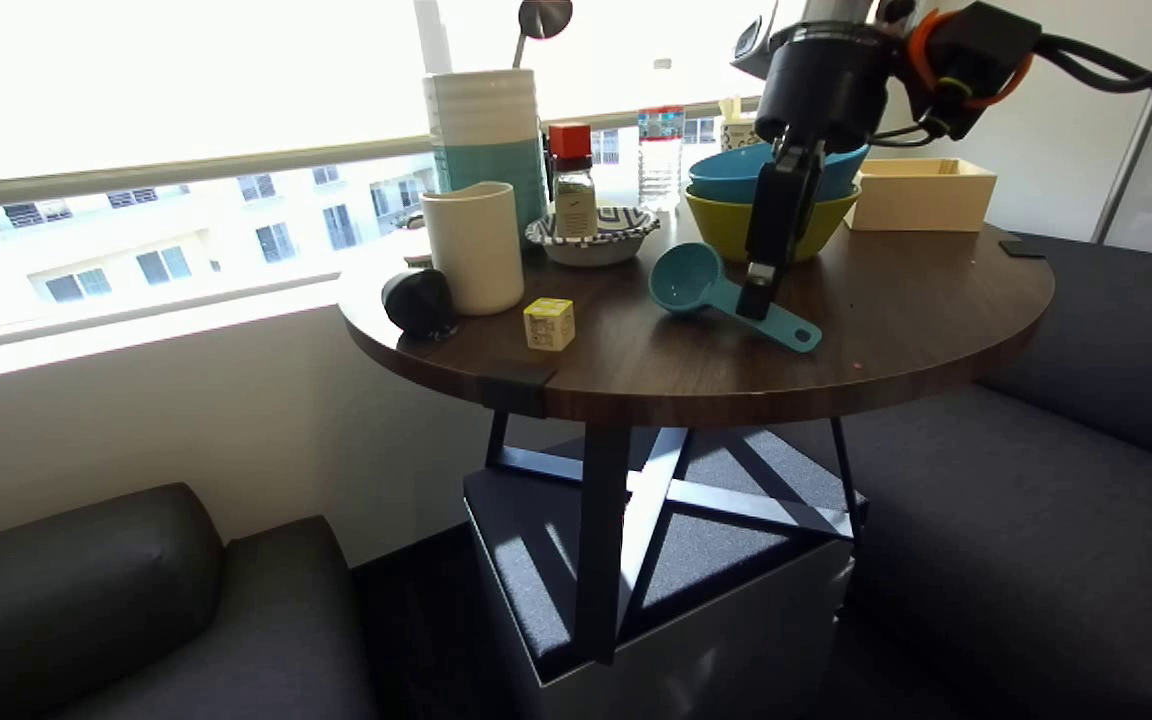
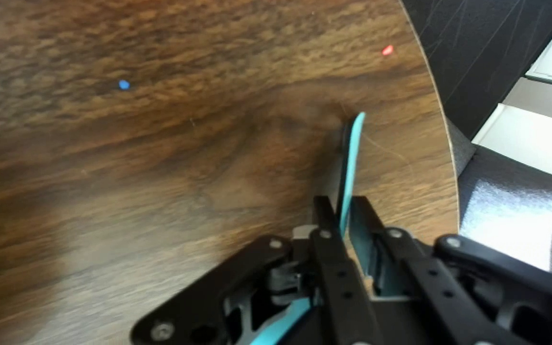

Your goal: Turn the scoop upside down

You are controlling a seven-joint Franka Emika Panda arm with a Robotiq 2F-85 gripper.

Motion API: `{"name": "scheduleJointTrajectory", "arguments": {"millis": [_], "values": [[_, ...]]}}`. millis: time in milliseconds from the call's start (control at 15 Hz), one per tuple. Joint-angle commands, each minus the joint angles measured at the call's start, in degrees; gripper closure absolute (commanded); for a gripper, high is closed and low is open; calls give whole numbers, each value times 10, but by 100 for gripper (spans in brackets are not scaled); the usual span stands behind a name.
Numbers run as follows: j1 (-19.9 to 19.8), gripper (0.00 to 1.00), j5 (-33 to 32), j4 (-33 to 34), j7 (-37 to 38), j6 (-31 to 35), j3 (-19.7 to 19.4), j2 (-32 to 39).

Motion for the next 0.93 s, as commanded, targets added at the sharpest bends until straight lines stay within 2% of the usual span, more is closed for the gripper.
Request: {"name": "scheduleJointTrajectory", "arguments": {"millis": [0,333,533,667,867], "values": [[0,100,-14,0,20,9,6,-7],[0,98,-43,-3,53,33,19,-30],[-2,98,-125,-13,112,84,43,-54],[-9,98,-195,-20,183,112,67,-72],[-27,98,-300,-21,282,116,97,-85]]}}
